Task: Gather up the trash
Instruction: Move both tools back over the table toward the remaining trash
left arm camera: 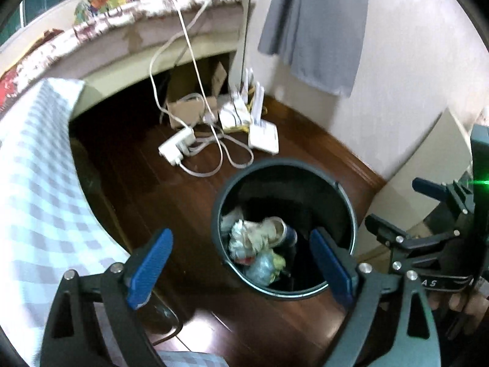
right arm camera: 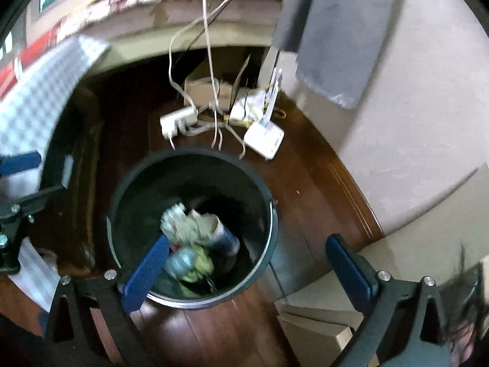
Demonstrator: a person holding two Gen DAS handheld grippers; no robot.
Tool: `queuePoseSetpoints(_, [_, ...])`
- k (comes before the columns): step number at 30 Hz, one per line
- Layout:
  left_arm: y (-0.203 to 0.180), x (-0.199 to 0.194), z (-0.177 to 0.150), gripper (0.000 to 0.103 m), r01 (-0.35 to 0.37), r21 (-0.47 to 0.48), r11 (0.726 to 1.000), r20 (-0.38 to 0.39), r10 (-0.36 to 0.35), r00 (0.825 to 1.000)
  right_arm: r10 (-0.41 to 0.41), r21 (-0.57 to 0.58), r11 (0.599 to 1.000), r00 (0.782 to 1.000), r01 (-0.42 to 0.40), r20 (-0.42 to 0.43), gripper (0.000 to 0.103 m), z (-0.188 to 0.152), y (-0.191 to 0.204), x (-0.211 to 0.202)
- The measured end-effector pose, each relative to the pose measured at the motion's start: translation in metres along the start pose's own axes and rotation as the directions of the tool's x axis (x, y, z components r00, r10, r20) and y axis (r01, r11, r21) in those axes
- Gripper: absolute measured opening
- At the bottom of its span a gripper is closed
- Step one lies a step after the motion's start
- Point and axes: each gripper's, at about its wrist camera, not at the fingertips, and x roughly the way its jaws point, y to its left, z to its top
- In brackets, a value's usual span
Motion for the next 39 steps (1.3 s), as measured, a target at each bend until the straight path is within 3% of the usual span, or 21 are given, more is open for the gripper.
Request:
queuePoseSetpoints(8, [0.006,-0.028,0.013,0.094,-0.029,0.002,1.000,0.076,0.029,0.997,-0.021,0.051,0.999,0.997,0.018,0.074,0.103,0.012,0.000,-0.034])
queuePoseSetpoints(16, [0.020,-0.060,0.014,0.096,-0.060,-0.029,0.998,0.141,0.063,0.988,-0.017,0.030,0.999,0.993,0.014,0.119,0.103,0.023,0.023,-0.064])
queuePoseSetpoints(25, [0.063,-0.099,0.004,0.096,-0.108,-0.128,0.986,0.200,0.132,0.971,0.081,0.022,0.996,0.976,-0.087,0.203,0.103,0.045,0.063,-0.093])
queuePoseSetpoints(39, [0.140,-0.158,-0.041,0.096,-0.189,-0.291,0.938,0.248,0.265,0.932,0.231,-0.143,0.970,0.937,-0.199,0.262,0.103,0.063,0.162,-0.127])
